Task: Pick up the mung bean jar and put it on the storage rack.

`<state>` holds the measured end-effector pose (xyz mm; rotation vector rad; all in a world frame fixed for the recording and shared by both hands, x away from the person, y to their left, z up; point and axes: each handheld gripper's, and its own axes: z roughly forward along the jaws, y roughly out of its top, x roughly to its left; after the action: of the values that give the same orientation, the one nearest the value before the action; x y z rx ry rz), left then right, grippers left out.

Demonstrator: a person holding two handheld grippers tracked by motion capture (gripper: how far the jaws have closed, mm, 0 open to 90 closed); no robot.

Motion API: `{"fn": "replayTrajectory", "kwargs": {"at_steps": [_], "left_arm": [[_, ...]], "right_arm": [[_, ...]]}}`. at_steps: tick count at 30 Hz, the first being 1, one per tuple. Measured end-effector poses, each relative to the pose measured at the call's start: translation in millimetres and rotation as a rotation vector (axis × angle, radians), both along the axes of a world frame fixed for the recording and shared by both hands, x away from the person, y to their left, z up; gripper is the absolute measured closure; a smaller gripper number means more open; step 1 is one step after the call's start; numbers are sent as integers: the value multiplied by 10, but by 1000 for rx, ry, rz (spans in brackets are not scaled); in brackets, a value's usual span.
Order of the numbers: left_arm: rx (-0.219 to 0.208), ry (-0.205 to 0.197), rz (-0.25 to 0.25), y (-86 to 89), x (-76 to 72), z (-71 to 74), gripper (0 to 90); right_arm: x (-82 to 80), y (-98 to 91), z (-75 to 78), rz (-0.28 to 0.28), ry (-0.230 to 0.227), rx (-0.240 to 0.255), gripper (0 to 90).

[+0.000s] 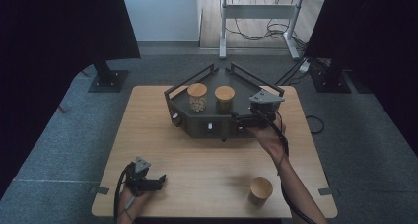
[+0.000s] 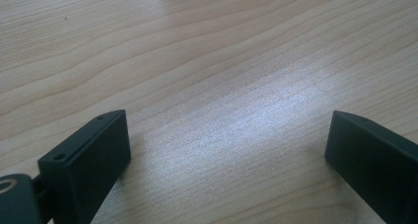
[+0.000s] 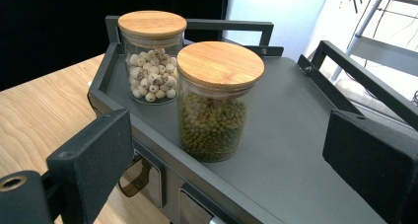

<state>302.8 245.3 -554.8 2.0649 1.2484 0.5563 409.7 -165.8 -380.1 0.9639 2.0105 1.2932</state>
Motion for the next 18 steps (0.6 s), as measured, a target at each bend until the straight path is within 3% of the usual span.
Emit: {"fn": "replayTrajectory", "kwargs": {"at_steps": [18], "left_arm": [[1, 0, 1, 0, -1, 0, 32]], "right_arm": [[-161, -235, -48, -22, -21, -1, 46]]}}
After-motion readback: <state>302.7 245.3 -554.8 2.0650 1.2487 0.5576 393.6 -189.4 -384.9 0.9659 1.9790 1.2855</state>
